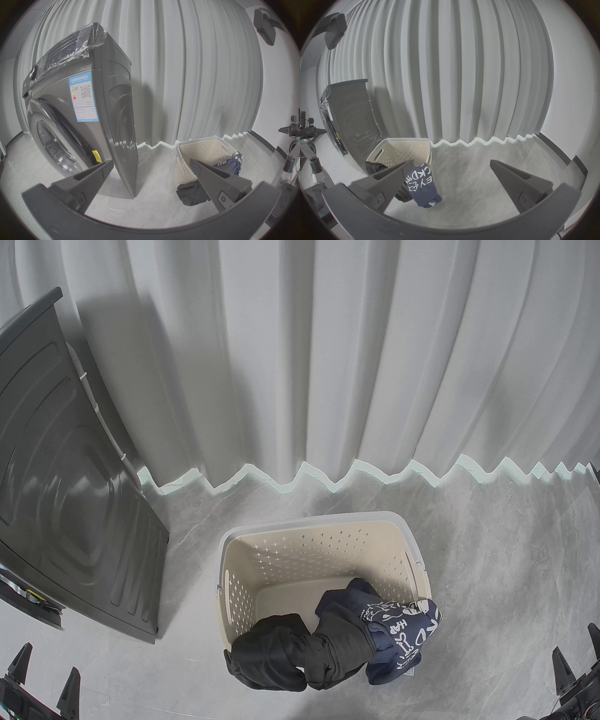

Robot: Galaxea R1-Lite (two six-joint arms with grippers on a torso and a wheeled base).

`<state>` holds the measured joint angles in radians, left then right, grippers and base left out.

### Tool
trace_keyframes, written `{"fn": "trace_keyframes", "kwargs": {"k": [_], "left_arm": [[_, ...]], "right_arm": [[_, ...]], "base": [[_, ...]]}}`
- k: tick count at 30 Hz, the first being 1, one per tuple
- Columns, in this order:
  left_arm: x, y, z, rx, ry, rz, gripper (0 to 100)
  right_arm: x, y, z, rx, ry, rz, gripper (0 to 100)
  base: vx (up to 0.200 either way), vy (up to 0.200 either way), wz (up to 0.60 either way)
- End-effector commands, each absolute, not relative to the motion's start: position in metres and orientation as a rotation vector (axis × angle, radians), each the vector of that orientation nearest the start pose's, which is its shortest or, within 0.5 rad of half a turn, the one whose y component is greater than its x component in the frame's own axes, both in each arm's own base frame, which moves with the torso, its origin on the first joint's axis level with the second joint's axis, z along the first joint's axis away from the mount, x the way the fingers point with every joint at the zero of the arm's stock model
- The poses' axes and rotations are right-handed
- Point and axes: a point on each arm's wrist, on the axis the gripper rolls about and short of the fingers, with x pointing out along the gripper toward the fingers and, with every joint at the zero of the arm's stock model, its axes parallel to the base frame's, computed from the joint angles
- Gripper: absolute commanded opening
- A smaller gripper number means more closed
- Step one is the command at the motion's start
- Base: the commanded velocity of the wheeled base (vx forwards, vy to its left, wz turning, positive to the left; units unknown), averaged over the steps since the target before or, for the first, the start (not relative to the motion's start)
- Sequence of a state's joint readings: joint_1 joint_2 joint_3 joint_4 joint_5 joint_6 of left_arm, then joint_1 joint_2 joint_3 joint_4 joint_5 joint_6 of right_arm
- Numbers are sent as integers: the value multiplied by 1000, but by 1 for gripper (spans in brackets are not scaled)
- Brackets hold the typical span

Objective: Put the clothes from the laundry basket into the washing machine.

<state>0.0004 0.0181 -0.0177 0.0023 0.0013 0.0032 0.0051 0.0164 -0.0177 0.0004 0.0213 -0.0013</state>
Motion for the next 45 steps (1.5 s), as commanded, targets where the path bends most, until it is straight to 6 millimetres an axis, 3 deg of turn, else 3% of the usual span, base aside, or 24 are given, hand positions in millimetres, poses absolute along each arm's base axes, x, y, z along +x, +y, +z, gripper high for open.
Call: {"fn": "trace_keyframes", "kwargs": {"k": [1, 21, 30, 45], "left_arm": [[-23, 0, 76, 3, 0, 3, 100], [-23, 0, 76, 5, 0, 3, 100], [-23, 0, 76, 3, 2, 5, 100], [-23, 0, 76, 3, 0, 3, 100]], "right_arm": [[-23, 0, 76, -2, -2, 28, 100], [-23, 0, 76, -2, 0, 28, 100], [-23, 0, 76, -2, 0, 28, 100], [-23, 0, 76, -2, -2, 28, 100]], "base": [[0, 0, 0], [0, -30, 0], [0, -200, 0], [40, 0, 0]]}}
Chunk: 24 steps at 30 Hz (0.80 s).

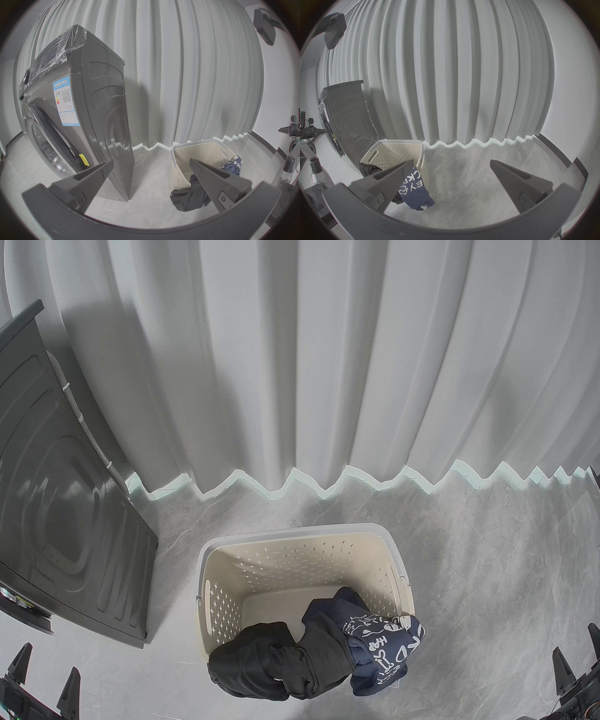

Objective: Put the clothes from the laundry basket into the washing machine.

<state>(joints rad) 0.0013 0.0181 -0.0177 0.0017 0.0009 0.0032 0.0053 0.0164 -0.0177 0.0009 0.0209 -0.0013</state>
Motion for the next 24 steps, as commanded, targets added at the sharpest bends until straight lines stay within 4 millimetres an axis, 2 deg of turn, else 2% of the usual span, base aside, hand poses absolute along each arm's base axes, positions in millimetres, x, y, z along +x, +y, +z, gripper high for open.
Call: {"fn": "trace_keyframes", "kwargs": {"k": [1, 6, 15, 24], "left_arm": [[-23, 0, 76, 3, 0, 3, 100], [-23, 0, 76, 3, 0, 5, 100], [-23, 0, 76, 3, 0, 3, 100], [-23, 0, 76, 5, 0, 2, 100]], "right_arm": [[-23, 0, 76, -2, 0, 28, 100], [-23, 0, 76, -2, -2, 28, 100], [-23, 0, 76, -2, -2, 28, 100], [-23, 0, 76, -2, 0, 28, 100]], "base": [[200, 0, 0], [200, 0, 0], [0, 0, 0], [200, 0, 0]]}}
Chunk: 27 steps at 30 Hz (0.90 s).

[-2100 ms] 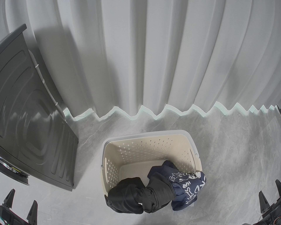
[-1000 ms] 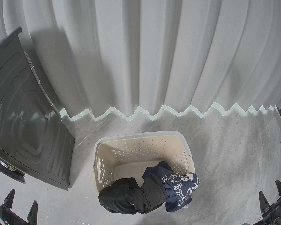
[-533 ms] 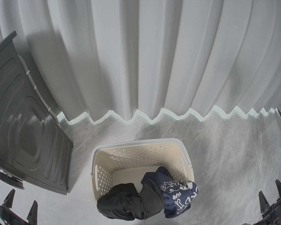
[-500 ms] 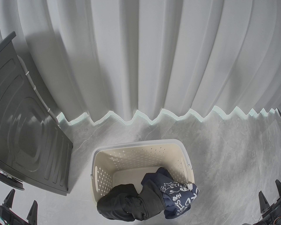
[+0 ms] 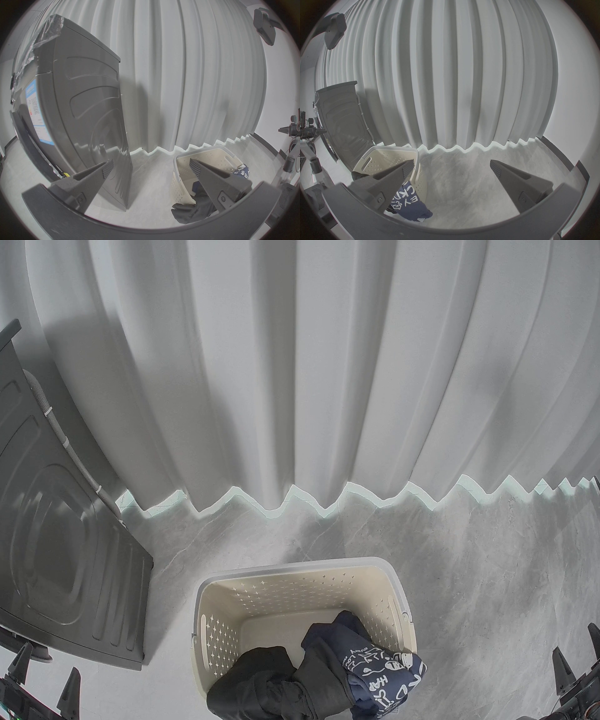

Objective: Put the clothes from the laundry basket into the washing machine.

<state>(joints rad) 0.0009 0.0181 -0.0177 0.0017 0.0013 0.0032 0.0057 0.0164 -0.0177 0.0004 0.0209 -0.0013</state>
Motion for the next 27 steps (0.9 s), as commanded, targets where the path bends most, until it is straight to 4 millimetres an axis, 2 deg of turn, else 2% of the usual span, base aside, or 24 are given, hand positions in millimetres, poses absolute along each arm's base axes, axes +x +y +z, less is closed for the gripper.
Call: {"fn": "trace_keyframes", "kwargs": {"k": [1, 6, 12, 27], "left_arm": [[-23, 0, 76, 3, 0, 2, 100], [-23, 0, 76, 5, 2, 2, 100], [-23, 0, 76, 5, 2, 2, 100], [-23, 0, 76, 5, 0, 2, 100]], "right_arm": [[-23, 0, 76, -2, -2, 28, 100], [-23, 0, 76, -2, -2, 28, 100], [-23, 0, 76, -2, -2, 28, 100], [-23, 0, 76, -2, 0, 28, 100]], "base": [[0, 0, 0], [0, 0, 0], [200, 0, 0], [0, 0, 0]]}}
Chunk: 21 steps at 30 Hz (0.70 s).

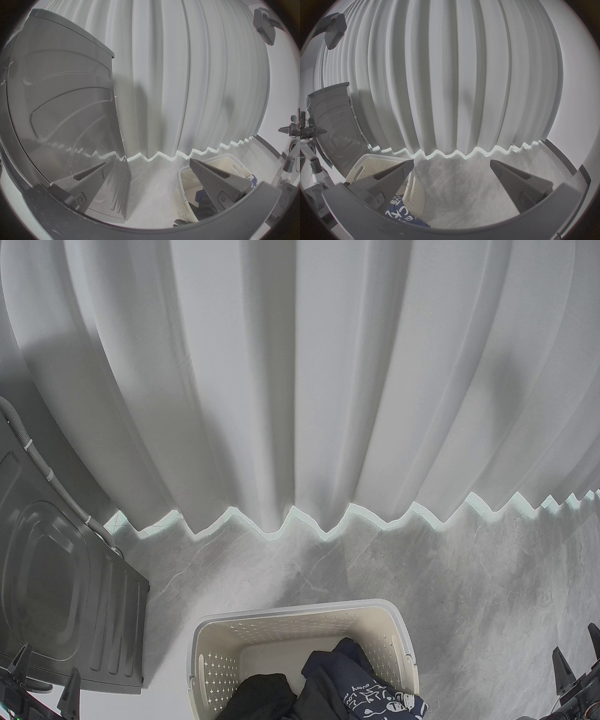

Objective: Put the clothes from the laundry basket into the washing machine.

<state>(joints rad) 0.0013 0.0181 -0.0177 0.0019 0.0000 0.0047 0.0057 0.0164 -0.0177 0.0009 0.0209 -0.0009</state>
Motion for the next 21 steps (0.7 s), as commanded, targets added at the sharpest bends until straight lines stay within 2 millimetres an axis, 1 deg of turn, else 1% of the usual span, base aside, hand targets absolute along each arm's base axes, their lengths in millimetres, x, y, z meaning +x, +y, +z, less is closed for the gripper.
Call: {"fn": "trace_keyframes", "kwargs": {"k": [1, 3, 6, 21], "left_arm": [[-23, 0, 76, 5, 2, 2, 100], [-23, 0, 76, 5, 0, 3, 100], [-23, 0, 76, 5, 0, 3, 100], [-23, 0, 76, 5, 2, 2, 100]], "right_arm": [[-23, 0, 76, -2, 0, 28, 100], [-23, 0, 76, -2, 0, 28, 100], [-23, 0, 76, -2, 0, 28, 100], [-23, 0, 76, -2, -2, 28, 100]], "base": [[0, 0, 0], [0, 0, 0], [200, 0, 0], [0, 0, 0]]}}
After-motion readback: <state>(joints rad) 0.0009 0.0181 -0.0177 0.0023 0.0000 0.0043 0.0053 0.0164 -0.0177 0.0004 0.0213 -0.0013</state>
